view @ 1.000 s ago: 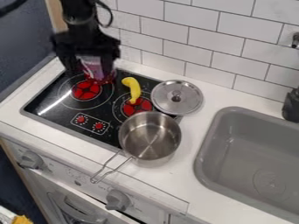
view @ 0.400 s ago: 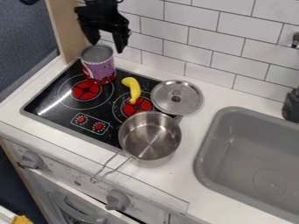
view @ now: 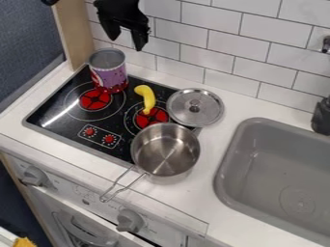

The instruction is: Move the purple can to the bottom of the stove

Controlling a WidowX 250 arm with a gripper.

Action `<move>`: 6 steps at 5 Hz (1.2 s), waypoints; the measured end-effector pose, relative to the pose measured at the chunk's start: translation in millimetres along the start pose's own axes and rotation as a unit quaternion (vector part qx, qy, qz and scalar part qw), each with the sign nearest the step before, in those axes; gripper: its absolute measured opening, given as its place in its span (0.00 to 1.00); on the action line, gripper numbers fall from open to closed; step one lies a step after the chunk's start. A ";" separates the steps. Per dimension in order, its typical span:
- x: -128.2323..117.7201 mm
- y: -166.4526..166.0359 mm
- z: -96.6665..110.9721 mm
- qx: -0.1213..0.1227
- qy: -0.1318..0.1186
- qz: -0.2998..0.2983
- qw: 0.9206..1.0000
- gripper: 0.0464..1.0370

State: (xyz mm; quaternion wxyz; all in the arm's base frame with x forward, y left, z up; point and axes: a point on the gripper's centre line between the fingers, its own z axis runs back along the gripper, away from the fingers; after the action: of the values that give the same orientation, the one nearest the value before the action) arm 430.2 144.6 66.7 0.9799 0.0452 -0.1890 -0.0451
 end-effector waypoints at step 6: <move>-30.9 8.7 -42.5 0.037 0.088 -0.010 0.995 0.96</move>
State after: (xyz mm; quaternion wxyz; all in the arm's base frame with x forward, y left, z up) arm 418.1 159.5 17.0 0.9899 0.0873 -0.1033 -0.0435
